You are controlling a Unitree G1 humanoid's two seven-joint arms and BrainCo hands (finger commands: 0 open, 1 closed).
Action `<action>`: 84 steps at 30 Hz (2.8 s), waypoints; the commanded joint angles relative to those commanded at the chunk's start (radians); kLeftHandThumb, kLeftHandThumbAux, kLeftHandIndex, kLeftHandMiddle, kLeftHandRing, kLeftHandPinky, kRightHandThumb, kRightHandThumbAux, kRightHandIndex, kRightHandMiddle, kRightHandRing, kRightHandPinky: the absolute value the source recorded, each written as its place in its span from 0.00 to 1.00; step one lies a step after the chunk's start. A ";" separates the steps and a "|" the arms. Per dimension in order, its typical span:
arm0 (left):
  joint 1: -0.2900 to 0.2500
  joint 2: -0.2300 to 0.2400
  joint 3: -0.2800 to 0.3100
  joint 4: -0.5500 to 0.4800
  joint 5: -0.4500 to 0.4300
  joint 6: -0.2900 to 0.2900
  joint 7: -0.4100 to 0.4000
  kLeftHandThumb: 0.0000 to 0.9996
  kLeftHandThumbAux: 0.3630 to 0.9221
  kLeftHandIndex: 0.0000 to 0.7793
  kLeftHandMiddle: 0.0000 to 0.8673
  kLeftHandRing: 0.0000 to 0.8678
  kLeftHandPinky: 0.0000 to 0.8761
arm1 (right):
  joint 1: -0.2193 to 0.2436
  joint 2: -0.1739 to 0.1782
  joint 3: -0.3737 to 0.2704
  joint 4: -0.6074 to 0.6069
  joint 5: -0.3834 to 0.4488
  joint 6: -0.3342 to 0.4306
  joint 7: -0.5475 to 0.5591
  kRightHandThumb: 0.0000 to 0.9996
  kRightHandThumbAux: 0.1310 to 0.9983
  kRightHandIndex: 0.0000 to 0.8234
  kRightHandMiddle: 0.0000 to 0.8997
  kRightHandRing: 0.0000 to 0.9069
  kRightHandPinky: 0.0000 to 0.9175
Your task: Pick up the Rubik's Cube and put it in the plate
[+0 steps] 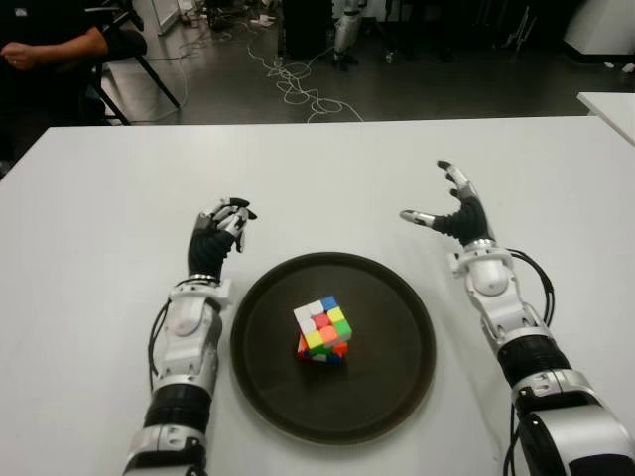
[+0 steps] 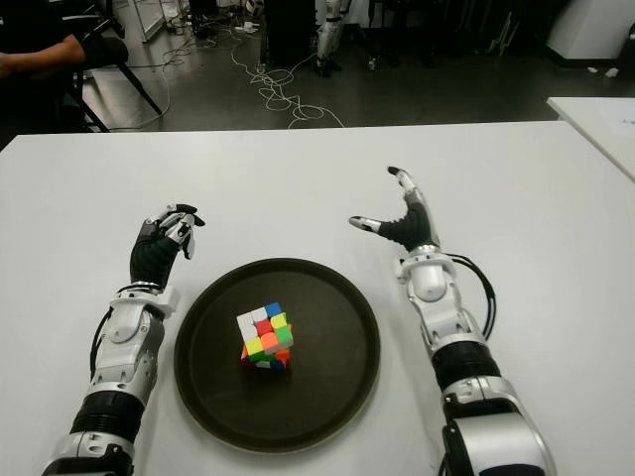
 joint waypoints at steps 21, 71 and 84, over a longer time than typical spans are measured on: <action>-0.026 0.022 0.012 0.047 0.032 -0.020 0.027 0.86 0.53 0.55 0.64 0.87 0.89 | -0.009 0.009 -0.021 0.019 0.059 -0.014 0.022 0.00 0.74 0.07 0.12 0.08 0.04; -0.073 0.074 0.000 0.146 0.124 -0.094 0.108 0.17 0.43 0.06 0.08 0.07 0.07 | -0.025 0.016 -0.025 0.053 0.078 -0.034 0.014 0.00 0.75 0.08 0.13 0.10 0.06; -0.072 0.078 0.003 0.144 0.103 -0.085 0.089 0.17 0.47 0.06 0.10 0.09 0.09 | -0.027 0.019 -0.017 0.048 0.060 -0.020 -0.002 0.00 0.75 0.08 0.13 0.10 0.07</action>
